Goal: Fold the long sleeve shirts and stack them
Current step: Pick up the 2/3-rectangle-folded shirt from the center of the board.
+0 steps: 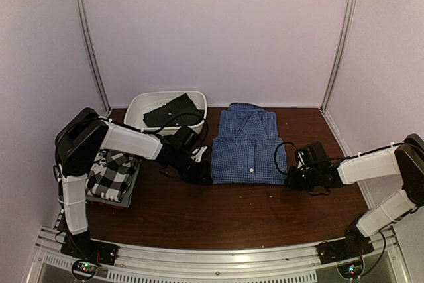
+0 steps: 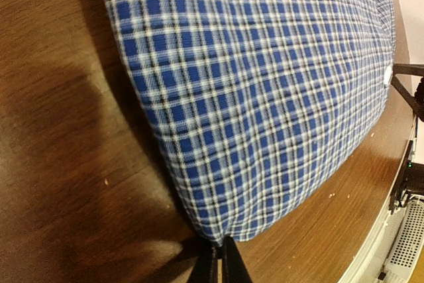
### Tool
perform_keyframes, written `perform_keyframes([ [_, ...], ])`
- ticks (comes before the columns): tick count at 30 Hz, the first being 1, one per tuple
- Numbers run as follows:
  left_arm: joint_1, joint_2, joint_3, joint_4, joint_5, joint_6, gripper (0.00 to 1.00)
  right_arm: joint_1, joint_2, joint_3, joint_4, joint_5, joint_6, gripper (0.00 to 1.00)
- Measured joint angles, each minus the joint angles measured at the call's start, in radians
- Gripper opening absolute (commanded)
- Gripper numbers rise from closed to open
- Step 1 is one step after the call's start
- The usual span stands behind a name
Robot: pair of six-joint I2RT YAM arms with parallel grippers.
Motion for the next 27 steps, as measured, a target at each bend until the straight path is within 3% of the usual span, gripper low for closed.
perform_keyframes([
  [10, 0.000, -0.020, -0.027, -0.003, 0.000, 0.002, 0.00, 0.025, -0.106, -0.029, -0.058, -0.011, 0.018, 0.00],
  [18, -0.029, -0.194, -0.171, -0.030, -0.010, 0.007, 0.00, 0.109, -0.334, -0.103, -0.159, -0.038, 0.076, 0.00],
  [27, -0.135, -0.437, -0.277, -0.137, -0.080, -0.013, 0.00, 0.314, -0.655, -0.125, -0.390, -0.002, 0.221, 0.00],
])
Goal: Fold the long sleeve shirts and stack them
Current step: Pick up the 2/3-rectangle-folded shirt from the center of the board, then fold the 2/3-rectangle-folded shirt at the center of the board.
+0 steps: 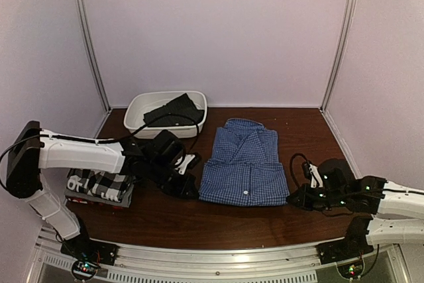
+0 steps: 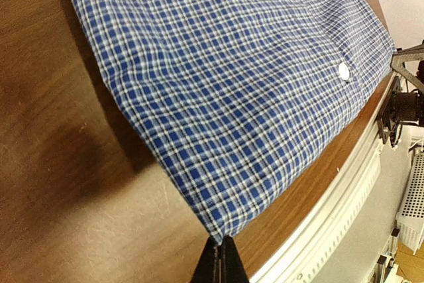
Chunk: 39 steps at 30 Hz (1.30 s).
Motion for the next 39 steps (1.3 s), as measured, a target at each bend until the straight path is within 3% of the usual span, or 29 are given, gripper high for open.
perform_keyframes([
  [7, -0.040, -0.104, 0.057, -0.151, -0.043, -0.011, 0.00, 0.106, -0.105, 0.124, -0.190, 0.065, 0.085, 0.00],
  [13, 0.016, -0.057, 0.312, -0.247, -0.063, 0.040, 0.00, 0.083, 0.039, 0.382, -0.227, 0.194, 0.019, 0.00],
  [16, 0.085, 0.062, 0.459, -0.240, -0.040, 0.076, 0.00, -0.026, 0.177, 0.456, -0.161, 0.209, -0.067, 0.00],
  [22, 0.234, 0.492, 0.796, -0.162, 0.022, 0.110, 0.00, -0.394, 0.582, 0.512, 0.075, 0.108, -0.226, 0.00],
  [26, 0.286, 0.791, 1.060, -0.158, 0.031, 0.110, 0.00, -0.496, 0.891, 0.648, 0.182, 0.029, -0.279, 0.00],
  [28, 0.294, 0.871, 1.121, -0.159, 0.029, 0.107, 0.00, -0.510, 1.017, 0.718, 0.214, 0.004, -0.299, 0.00],
  [33, 0.286, 0.912, 1.095, -0.139, 0.036, 0.091, 0.00, -0.511, 1.156, 0.752, 0.261, -0.044, -0.326, 0.00],
  [39, 0.249, 0.746, 0.800, -0.027, 0.039, 0.072, 0.00, -0.484, 1.051, 0.593, 0.340, -0.063, -0.322, 0.00],
])
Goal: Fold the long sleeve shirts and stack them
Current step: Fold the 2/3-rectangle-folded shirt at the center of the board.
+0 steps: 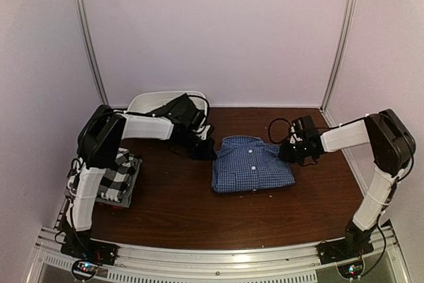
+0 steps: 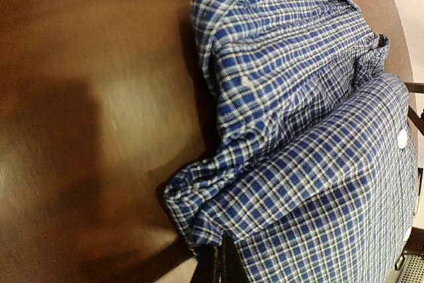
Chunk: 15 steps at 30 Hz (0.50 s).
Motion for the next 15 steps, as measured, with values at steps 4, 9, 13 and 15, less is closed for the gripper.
perform_keyframes([
  [4, -0.050, -0.185, -0.280, 0.061, -0.002, -0.025, 0.00, 0.083, -0.180, -0.196, 0.015, -0.002, 0.039, 0.00],
  [9, -0.115, -0.444, -0.570, 0.094, -0.014, -0.060, 0.00, 0.250, -0.409, -0.346, -0.023, 0.037, 0.120, 0.00],
  [13, -0.117, -0.566, -0.647, 0.101, -0.033, -0.080, 0.00, 0.292, -0.536, -0.350, -0.064, 0.080, 0.161, 0.00],
  [15, -0.114, -0.590, -0.650, 0.103, -0.047, -0.084, 0.00, 0.292, -0.575, -0.343, -0.086, 0.105, 0.169, 0.00],
])
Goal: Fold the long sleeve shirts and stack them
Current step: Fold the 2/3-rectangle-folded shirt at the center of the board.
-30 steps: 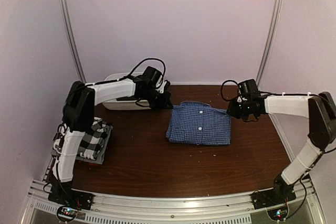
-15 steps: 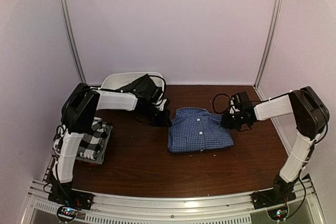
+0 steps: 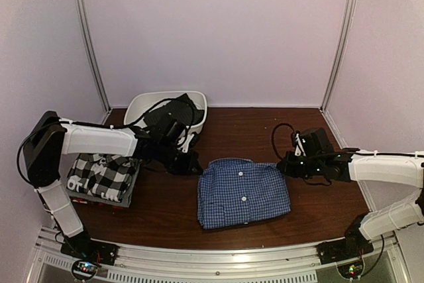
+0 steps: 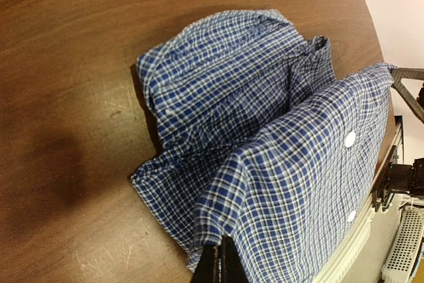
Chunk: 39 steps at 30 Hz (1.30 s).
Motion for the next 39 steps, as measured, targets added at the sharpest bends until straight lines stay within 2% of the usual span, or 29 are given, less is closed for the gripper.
perform_keyframes([
  [4, 0.006, -0.017, 0.001, 0.012, -0.034, -0.003, 0.00, -0.002, -0.002, 0.054, -0.035, 0.043, -0.003, 0.00],
  [7, 0.032, -0.002, 0.011, 0.008, -0.050, -0.003, 0.00, -0.016, 0.055, 0.122, -0.040, 0.057, -0.027, 0.00],
  [14, 0.097, 0.187, 0.154, 0.008, -0.068, 0.009, 0.00, -0.099, 0.336, 0.293, 0.000, 0.050, -0.092, 0.00],
  [19, 0.109, 0.258, 0.169, 0.009, -0.069, 0.009, 0.00, -0.138, 0.502, 0.366, 0.023, 0.018, -0.127, 0.00],
  [22, 0.110, 0.259, 0.177, 0.007, -0.075, 0.009, 0.00, -0.150, 0.540, 0.383, 0.024, 0.005, -0.141, 0.10],
  [24, 0.112, 0.259, 0.185, 0.005, -0.086, 0.010, 0.00, -0.153, 0.539, 0.387, 0.019, 0.005, -0.158, 0.23],
  [25, 0.112, 0.258, 0.187, 0.003, -0.092, 0.011, 0.03, -0.155, 0.537, 0.391, 0.018, 0.007, -0.158, 0.29],
  [28, 0.112, 0.250, 0.188, -0.018, -0.126, 0.022, 0.22, -0.159, 0.521, 0.405, -0.005, 0.025, -0.181, 0.45],
  [29, 0.112, 0.242, 0.188, -0.032, -0.147, 0.024, 0.29, -0.159, 0.506, 0.406, -0.018, 0.036, -0.193, 0.47],
  [30, 0.112, 0.233, 0.188, -0.046, -0.166, 0.030, 0.32, -0.157, 0.484, 0.406, -0.034, 0.048, -0.204, 0.48],
  [35, 0.118, 0.134, 0.187, -0.106, -0.275, 0.046, 0.34, -0.108, 0.357, 0.415, -0.081, 0.111, -0.237, 0.49],
  [39, 0.111, 0.059, 0.193, -0.111, -0.320, 0.054, 0.33, -0.016, 0.340, 0.439, -0.082, 0.130, -0.262, 0.49],
])
